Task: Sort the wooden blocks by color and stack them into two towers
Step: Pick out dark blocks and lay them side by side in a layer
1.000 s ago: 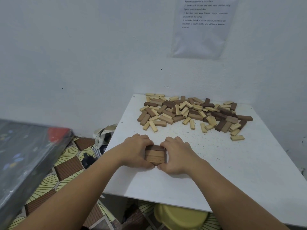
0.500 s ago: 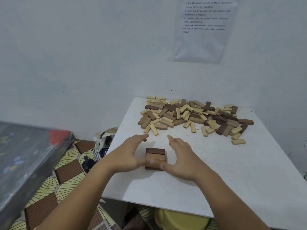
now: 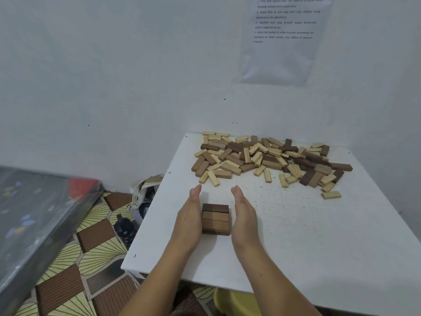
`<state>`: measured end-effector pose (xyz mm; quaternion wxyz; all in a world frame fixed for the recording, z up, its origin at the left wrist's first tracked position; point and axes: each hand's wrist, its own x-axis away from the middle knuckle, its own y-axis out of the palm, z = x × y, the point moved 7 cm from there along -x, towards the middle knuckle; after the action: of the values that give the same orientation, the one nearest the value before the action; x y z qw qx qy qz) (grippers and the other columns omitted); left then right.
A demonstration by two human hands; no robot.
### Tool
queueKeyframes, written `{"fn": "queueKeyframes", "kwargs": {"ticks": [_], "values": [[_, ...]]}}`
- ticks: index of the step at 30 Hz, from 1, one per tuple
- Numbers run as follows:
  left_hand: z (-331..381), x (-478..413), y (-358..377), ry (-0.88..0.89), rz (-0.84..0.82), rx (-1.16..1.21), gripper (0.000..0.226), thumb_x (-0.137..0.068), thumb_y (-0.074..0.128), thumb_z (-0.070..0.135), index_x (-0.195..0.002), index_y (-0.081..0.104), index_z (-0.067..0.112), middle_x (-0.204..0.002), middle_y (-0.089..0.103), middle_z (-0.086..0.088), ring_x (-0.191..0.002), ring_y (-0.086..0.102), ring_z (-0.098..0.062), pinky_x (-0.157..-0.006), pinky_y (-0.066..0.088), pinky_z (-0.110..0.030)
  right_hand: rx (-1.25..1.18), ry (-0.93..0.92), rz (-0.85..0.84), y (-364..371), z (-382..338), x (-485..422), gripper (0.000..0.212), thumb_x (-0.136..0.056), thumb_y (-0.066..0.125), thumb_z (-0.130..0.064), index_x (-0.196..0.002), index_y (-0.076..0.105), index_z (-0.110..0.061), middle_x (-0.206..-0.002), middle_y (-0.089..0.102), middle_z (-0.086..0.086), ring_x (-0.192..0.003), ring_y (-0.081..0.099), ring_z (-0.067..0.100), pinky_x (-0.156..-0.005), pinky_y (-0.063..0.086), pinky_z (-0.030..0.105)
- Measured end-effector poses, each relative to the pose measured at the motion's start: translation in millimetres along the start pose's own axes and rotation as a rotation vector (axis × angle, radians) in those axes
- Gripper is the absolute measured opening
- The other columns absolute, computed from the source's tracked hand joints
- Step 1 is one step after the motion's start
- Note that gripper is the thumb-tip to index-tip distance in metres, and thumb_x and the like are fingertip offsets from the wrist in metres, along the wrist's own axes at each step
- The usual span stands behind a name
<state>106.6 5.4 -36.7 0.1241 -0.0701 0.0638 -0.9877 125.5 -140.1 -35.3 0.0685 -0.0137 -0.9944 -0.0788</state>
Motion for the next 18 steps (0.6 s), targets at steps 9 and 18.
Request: {"fn": "queueKeyframes", "kwargs": {"ticks": [9,18], "values": [[2,4,12,-0.008,-0.042,-0.029,0.086,-0.088,0.018,0.084,-0.157,0.039,0.037,-0.151,0.037,0.028,-0.136,0.029,0.015,-0.118,0.019,-0.02,-0.013,0.059,-0.015,9,9,0,0.048,-0.106,0.043,-0.053,-0.147,0.053,-0.032,-0.148,0.054,-0.015,-0.136,0.048,0.002,-0.119,0.038,0.041],[12,10,17,0.018,-0.052,-0.076,0.082,-0.091,0.017,0.073,-0.158,0.038,0.031,-0.152,0.036,0.023,-0.134,0.028,0.013,-0.108,0.019,-0.01,0.047,0.033,-0.022,12,4,3,0.045,-0.11,0.036,-0.043,-0.151,0.048,-0.03,-0.152,0.047,-0.016,-0.133,0.043,-0.005,-0.106,0.032,0.016]]}}
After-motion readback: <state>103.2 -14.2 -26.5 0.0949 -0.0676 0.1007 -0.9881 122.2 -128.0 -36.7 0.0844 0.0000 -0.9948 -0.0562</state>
